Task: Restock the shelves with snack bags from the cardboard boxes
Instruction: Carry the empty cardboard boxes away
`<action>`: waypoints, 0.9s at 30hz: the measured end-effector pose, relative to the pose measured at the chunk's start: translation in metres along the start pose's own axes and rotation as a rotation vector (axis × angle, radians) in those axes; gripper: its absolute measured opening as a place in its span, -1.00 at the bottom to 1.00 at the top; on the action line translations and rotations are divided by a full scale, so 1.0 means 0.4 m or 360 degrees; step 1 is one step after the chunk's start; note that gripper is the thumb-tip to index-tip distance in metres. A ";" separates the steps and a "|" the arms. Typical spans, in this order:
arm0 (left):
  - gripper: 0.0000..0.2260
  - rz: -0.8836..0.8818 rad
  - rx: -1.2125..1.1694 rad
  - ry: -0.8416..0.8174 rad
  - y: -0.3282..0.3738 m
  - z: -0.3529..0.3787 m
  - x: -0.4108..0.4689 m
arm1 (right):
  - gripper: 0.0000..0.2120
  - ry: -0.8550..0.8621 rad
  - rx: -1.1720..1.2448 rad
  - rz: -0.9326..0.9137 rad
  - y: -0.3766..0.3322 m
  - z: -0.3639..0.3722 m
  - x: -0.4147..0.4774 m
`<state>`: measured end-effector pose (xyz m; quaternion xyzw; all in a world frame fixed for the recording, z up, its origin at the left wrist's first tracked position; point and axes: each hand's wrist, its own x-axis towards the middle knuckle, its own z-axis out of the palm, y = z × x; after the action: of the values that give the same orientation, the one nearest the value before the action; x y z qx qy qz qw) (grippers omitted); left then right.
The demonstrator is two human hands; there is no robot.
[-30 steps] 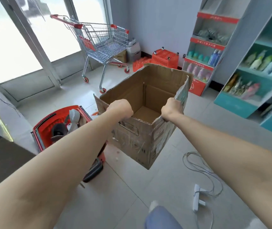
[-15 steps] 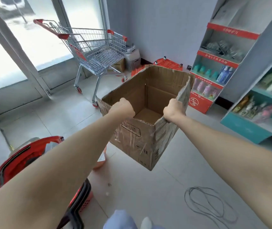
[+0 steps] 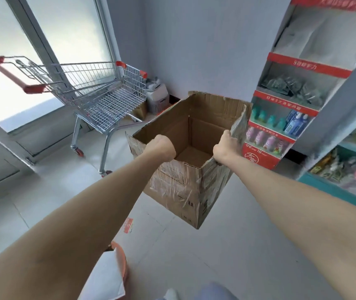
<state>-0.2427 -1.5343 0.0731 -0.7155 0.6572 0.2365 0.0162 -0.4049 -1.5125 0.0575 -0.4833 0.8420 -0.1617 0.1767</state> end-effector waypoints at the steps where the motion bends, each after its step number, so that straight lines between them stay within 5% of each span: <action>1: -0.53 0.0006 0.0017 -0.0005 0.011 -0.009 0.035 | -0.57 -0.0003 -0.0006 0.0007 -0.010 0.004 0.034; 17: -0.59 0.0052 -0.0033 0.0047 0.426 -0.163 0.898 | -0.72 -0.0048 -0.0087 -0.0066 -0.172 -0.024 0.986; 27: -0.64 0.0098 -0.0178 0.0106 0.650 -0.182 1.346 | -0.64 0.0037 -0.0012 -0.0015 -0.215 -0.005 1.495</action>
<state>-0.4530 -2.0963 0.0186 -0.7022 0.6649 0.2491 -0.0530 -0.6220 -2.0746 0.0128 -0.4861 0.8423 -0.1650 0.1643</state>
